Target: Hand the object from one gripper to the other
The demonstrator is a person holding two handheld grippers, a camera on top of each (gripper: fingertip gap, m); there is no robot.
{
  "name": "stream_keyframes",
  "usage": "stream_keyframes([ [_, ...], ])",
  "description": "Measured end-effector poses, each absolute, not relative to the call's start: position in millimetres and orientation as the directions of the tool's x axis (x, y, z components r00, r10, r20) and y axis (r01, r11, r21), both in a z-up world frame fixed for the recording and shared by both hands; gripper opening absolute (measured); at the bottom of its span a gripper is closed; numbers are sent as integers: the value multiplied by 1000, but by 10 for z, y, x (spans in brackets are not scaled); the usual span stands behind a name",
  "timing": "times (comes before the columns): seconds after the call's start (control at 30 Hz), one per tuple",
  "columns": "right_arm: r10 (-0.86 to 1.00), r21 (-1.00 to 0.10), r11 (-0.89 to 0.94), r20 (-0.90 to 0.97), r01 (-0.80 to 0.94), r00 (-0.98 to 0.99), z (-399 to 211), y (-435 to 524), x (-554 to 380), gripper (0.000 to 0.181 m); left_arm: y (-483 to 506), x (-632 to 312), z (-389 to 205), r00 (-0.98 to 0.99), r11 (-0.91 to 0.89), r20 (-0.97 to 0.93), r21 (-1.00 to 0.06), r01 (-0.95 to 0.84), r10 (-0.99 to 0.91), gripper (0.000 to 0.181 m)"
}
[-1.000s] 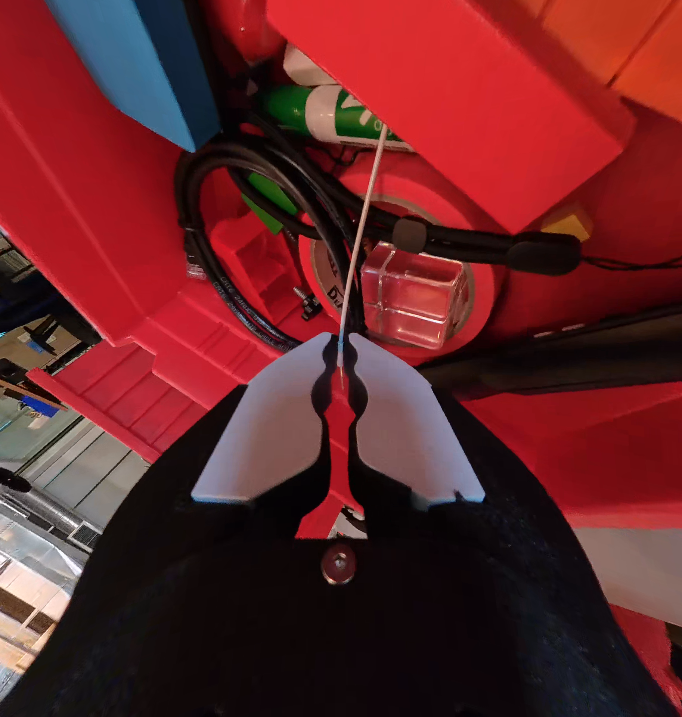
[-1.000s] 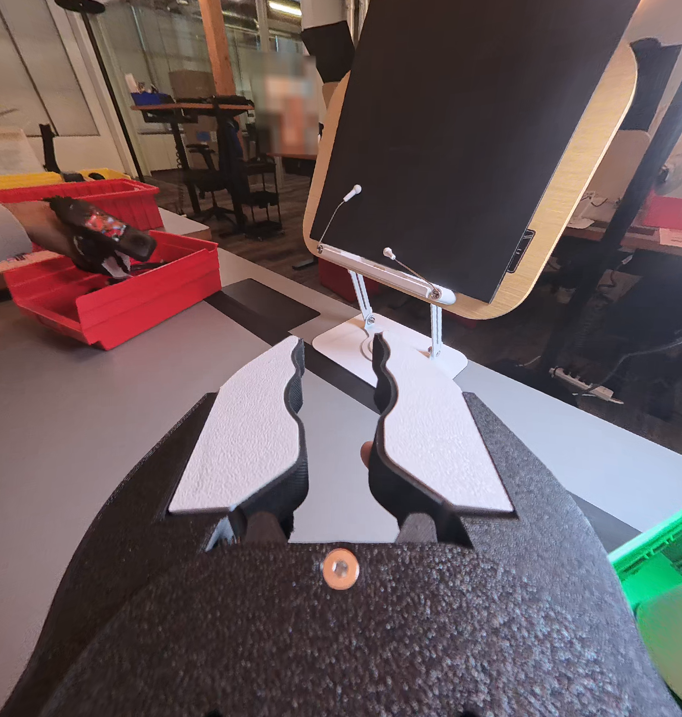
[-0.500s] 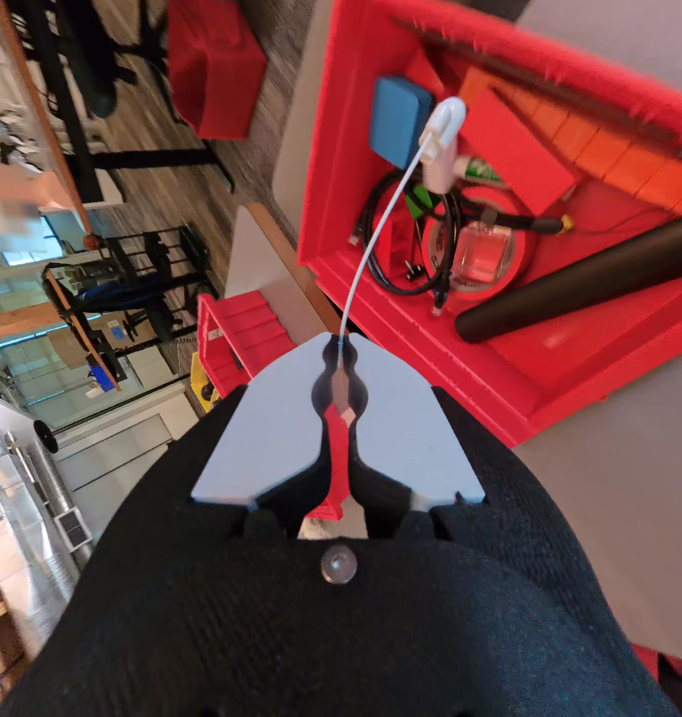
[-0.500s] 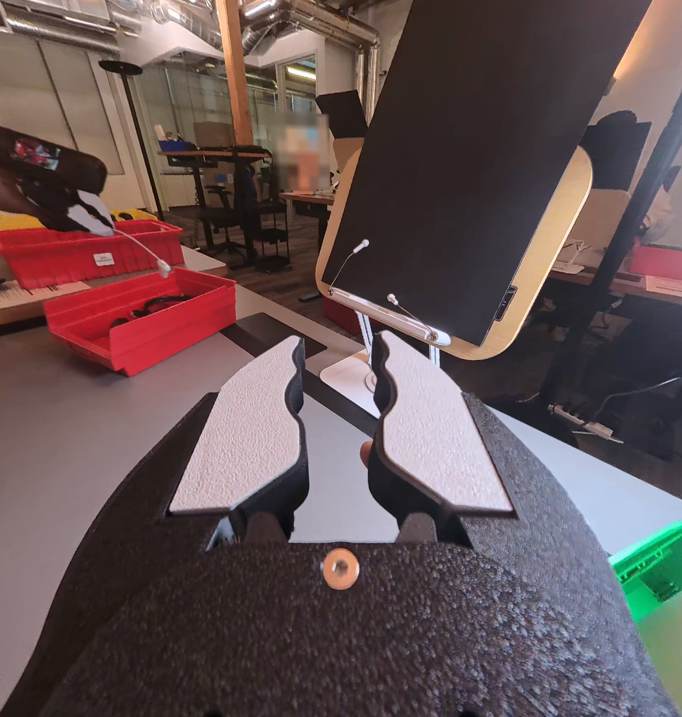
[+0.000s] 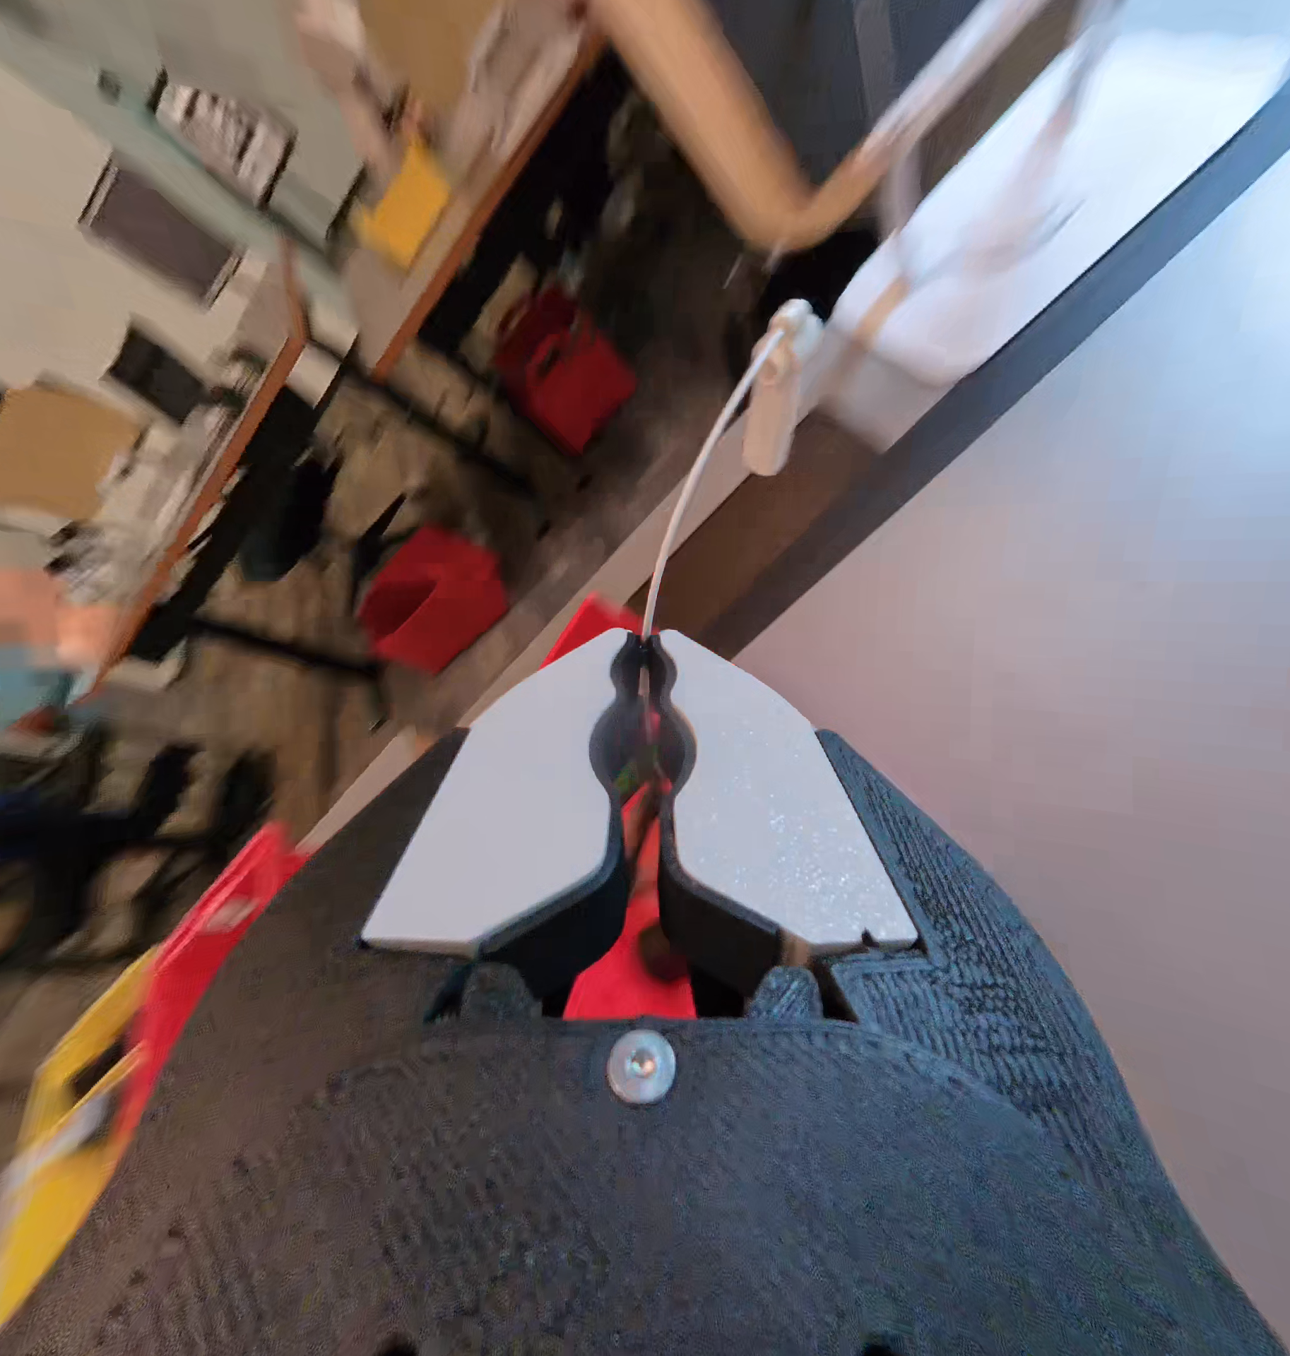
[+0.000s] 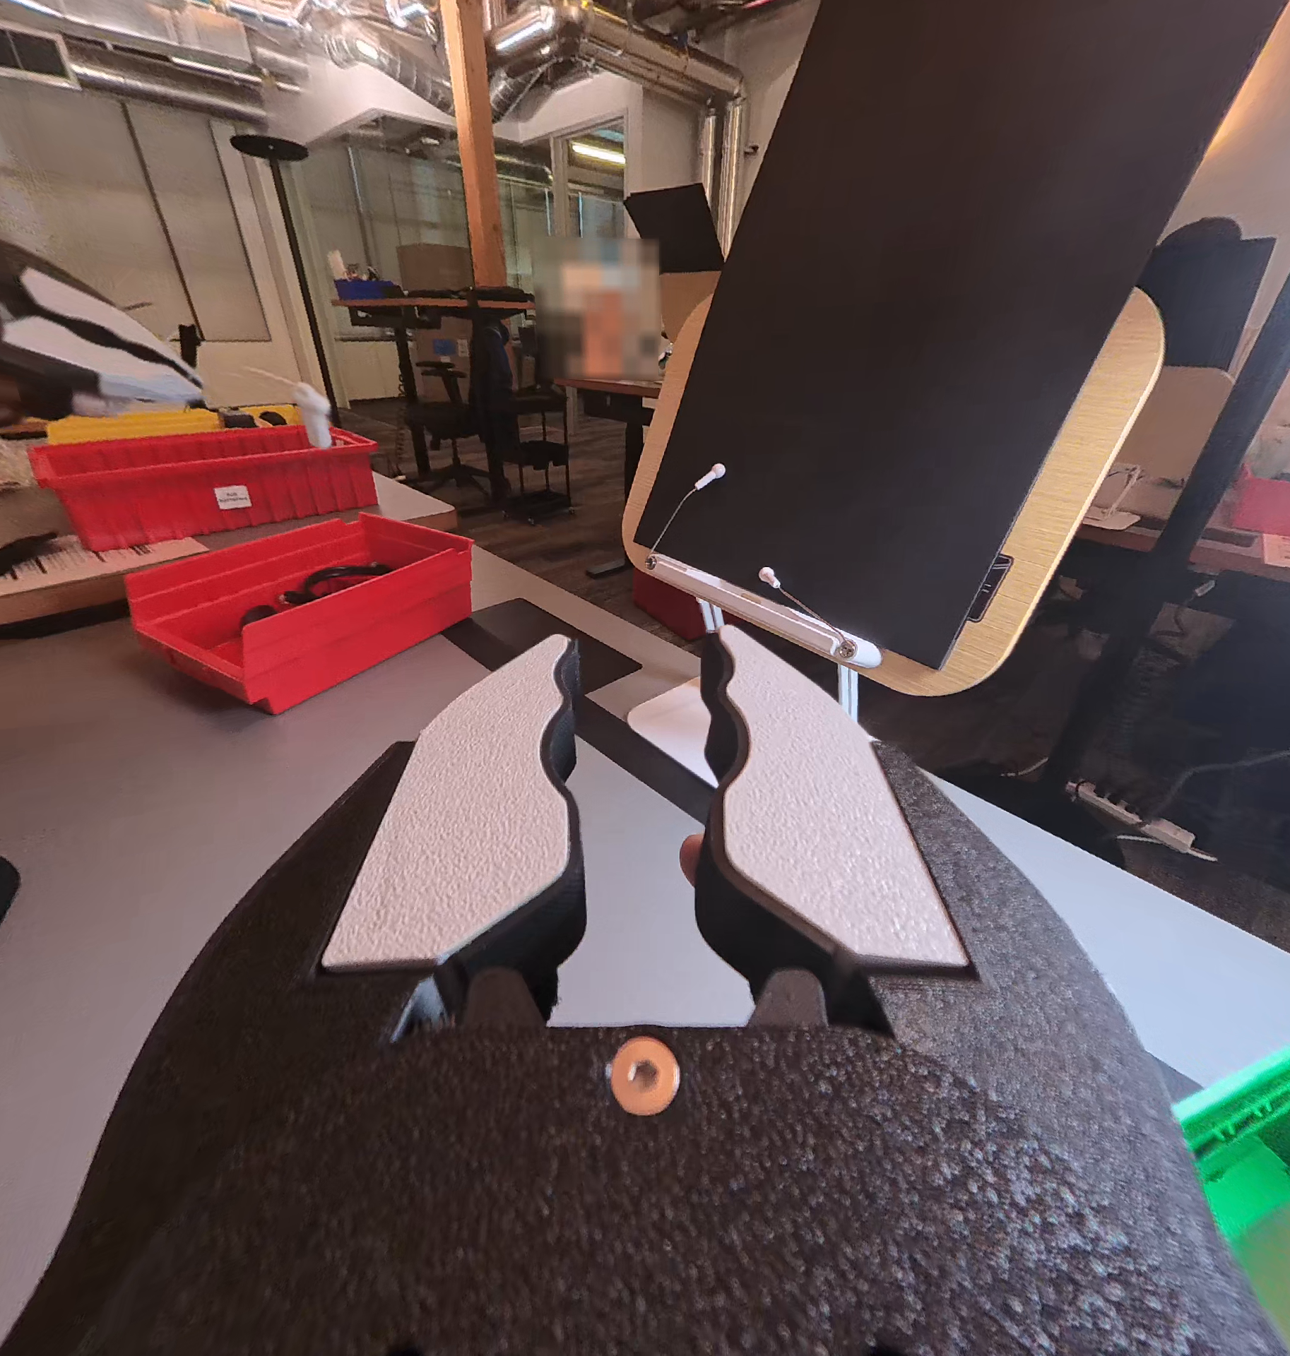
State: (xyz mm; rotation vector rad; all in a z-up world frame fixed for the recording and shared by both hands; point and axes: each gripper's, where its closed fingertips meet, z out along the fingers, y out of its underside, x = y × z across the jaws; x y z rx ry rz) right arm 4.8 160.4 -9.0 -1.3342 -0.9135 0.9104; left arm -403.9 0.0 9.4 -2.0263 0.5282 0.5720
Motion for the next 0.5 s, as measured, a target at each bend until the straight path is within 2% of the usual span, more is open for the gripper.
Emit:
stream_keyframes([
  [0.03,927,-999,27,18,-19,375,-95,1592,32,32,8,-3794,144,832,-383,-526,-743,-549,-174,3],
  [0.13,936,-999,30,22,-19,352,-99,1533,-17,32,-32,-3038,319,871,-131,-361,-897,-422,-332,2],
  [0.27,959,-997,65,51,-40,278,-25,1334,-79,33,-173,-2177,543,792,88,-225,-973,-214,-567,3],
  [0.4,988,-992,73,58,-101,141,113,1016,-168,35,-290,-1534,589,628,149,-126,-989,-16,-768,3],
  [0.5,998,-992,68,68,-109,10,126,717,-294,39,-247,-1156,368,508,79,-44,-996,48,-860,2],
])
